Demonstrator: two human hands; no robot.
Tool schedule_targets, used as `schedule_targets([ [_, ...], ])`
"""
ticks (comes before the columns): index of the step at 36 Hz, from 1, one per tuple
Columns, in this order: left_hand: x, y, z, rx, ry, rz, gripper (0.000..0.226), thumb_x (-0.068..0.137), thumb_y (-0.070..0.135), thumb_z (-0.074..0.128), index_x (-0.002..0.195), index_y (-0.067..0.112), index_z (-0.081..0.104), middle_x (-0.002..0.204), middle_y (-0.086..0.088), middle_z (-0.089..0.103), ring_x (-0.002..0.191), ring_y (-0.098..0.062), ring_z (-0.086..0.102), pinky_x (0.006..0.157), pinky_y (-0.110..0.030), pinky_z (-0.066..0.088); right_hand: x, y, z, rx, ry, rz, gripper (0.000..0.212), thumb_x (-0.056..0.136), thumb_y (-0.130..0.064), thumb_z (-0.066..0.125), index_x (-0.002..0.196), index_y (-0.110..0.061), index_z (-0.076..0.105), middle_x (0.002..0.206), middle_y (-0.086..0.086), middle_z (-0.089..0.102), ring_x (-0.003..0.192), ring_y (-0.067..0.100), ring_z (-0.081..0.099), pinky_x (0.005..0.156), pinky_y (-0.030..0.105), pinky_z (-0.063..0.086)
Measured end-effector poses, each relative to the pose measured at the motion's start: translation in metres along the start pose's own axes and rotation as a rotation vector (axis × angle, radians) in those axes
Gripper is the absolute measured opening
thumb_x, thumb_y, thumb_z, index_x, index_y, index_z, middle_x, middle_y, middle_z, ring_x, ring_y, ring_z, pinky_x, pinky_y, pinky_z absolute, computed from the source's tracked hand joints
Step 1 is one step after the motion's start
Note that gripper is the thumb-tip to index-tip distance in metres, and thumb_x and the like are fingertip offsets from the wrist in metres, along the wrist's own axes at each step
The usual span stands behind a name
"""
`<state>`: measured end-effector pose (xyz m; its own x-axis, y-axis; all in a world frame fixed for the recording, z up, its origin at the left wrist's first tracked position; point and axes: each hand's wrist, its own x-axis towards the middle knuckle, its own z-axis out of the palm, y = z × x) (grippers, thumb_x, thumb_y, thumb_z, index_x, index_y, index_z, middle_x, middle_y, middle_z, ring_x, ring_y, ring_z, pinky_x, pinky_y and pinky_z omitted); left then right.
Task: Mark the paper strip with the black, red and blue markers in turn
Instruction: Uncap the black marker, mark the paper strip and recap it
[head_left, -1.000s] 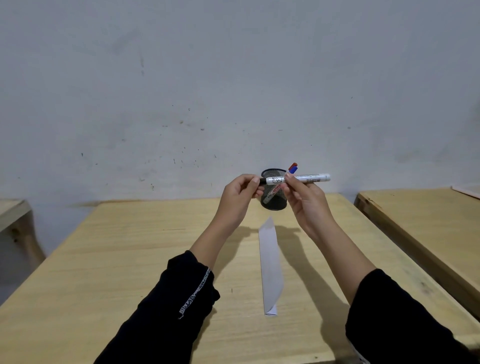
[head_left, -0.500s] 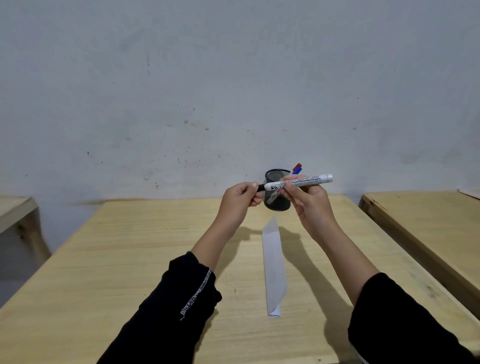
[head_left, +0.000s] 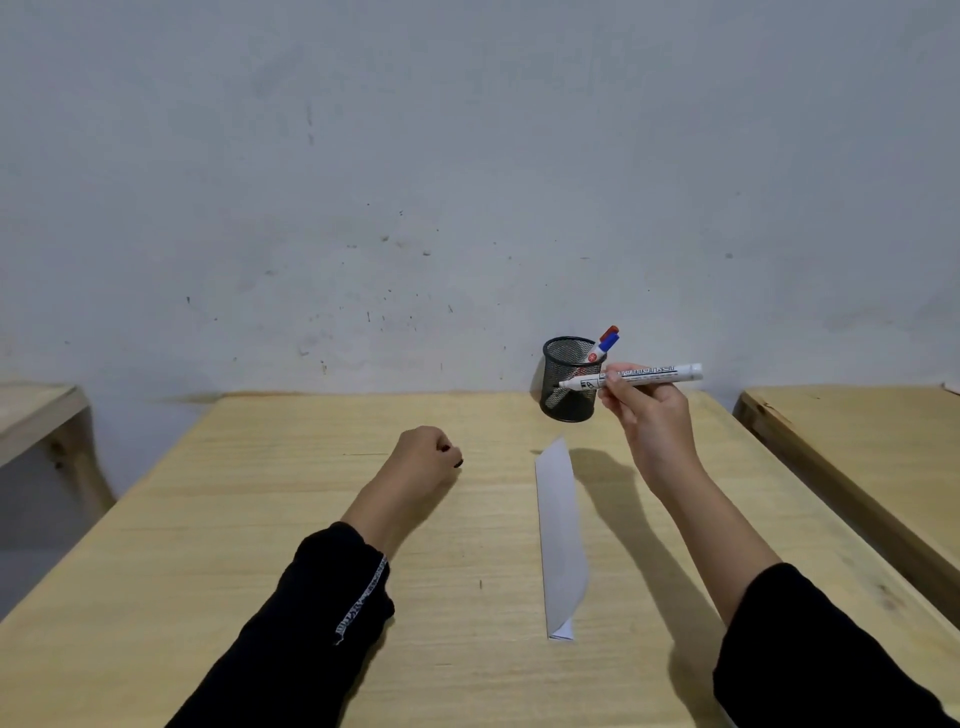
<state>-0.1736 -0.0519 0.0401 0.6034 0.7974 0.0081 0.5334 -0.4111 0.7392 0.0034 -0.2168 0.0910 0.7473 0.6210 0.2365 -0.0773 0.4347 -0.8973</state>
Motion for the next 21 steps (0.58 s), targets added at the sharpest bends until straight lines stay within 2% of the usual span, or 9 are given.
schedule_targets([
  [3,-0.002,-0.004,0.002,0.153,-0.021,0.025,0.013,0.087,0.012,0.053,0.077,0.006,0.058,0.074,-0.001,0.06,0.055,-0.01,0.047,0.049,-0.022,0.033,-0.002,0.006,0.0,-0.032,-0.012,0.014,0.009,0.089,-0.005,0.059,0.086,-0.01,0.065,0.084,0.005,0.064,0.07,0.011,0.061,0.069,0.017,0.051],
  [5,-0.002,-0.004,0.003,0.209,-0.022,0.047,0.013,0.088,0.014,0.054,0.078,0.006,0.058,0.08,-0.007,0.059,0.058,-0.014,0.045,0.05,-0.024,0.032,-0.004,0.009,0.002,-0.043,-0.017,0.021,0.009,0.088,-0.006,0.06,0.085,-0.011,0.066,0.084,0.005,0.065,0.072,0.011,0.062,0.069,0.017,0.052],
  [8,0.0,-0.002,0.006,0.227,-0.03,0.071,0.015,0.089,0.017,0.054,0.082,0.005,0.058,0.086,-0.008,0.057,0.064,-0.016,0.046,0.051,-0.024,0.033,-0.005,0.012,0.005,-0.042,-0.017,0.029,0.01,0.088,-0.005,0.06,0.084,-0.012,0.067,0.081,0.003,0.066,0.072,0.01,0.063,0.068,0.015,0.051],
  [11,0.001,-0.004,0.009,0.203,-0.044,0.066,0.021,0.089,0.023,0.057,0.086,0.003,0.059,0.082,-0.004,0.052,0.061,-0.013,0.042,0.053,-0.025,0.033,-0.005,0.014,0.005,-0.031,-0.016,0.051,0.009,0.088,-0.006,0.061,0.084,-0.012,0.067,0.079,0.001,0.067,0.071,0.01,0.063,0.069,0.016,0.052],
  [14,-0.002,-0.006,0.012,0.192,0.002,0.099,0.036,0.091,0.036,0.056,0.106,0.003,0.058,0.097,-0.006,0.053,0.077,-0.014,0.047,0.065,-0.026,0.037,-0.005,0.015,0.004,-0.021,-0.012,0.06,0.009,0.087,-0.006,0.061,0.084,-0.012,0.068,0.077,-0.002,0.069,0.069,0.008,0.064,0.068,0.016,0.052],
  [16,-0.01,-0.003,0.014,0.128,0.135,0.167,0.042,0.093,0.037,0.052,0.122,0.005,0.051,0.116,-0.005,0.047,0.092,-0.013,0.049,0.078,-0.025,0.04,-0.004,0.015,0.003,-0.021,-0.008,0.057,0.01,0.087,-0.006,0.062,0.083,-0.013,0.068,0.076,-0.001,0.068,0.068,0.008,0.063,0.068,0.015,0.052],
  [18,-0.022,0.001,0.016,0.088,0.257,0.297,0.039,0.095,0.033,0.049,0.126,0.008,0.049,0.124,-0.003,0.044,0.1,-0.012,0.049,0.085,-0.02,0.041,-0.004,0.015,0.001,-0.024,-0.004,0.052,0.01,0.087,-0.006,0.061,0.083,-0.013,0.068,0.077,0.001,0.067,0.067,0.008,0.063,0.067,0.015,0.052],
  [20,-0.031,0.005,0.022,0.205,0.261,0.493,0.036,0.096,0.029,0.047,0.124,0.007,0.05,0.126,-0.002,0.043,0.1,-0.008,0.042,0.088,-0.006,0.035,-0.004,0.016,-0.001,-0.026,0.0,0.05,0.01,0.088,-0.005,0.061,0.084,-0.012,0.067,0.077,0.001,0.066,0.066,0.008,0.063,0.067,0.015,0.051],
  [21,-0.036,0.006,0.026,0.212,0.23,0.56,0.035,0.096,0.028,0.047,0.125,0.008,0.05,0.125,0.001,0.042,0.099,-0.006,0.041,0.089,-0.004,0.033,-0.003,0.017,-0.002,-0.026,0.002,0.049,0.009,0.088,-0.005,0.06,0.084,-0.011,0.067,0.076,0.002,0.065,0.066,0.008,0.062,0.066,0.015,0.051],
])
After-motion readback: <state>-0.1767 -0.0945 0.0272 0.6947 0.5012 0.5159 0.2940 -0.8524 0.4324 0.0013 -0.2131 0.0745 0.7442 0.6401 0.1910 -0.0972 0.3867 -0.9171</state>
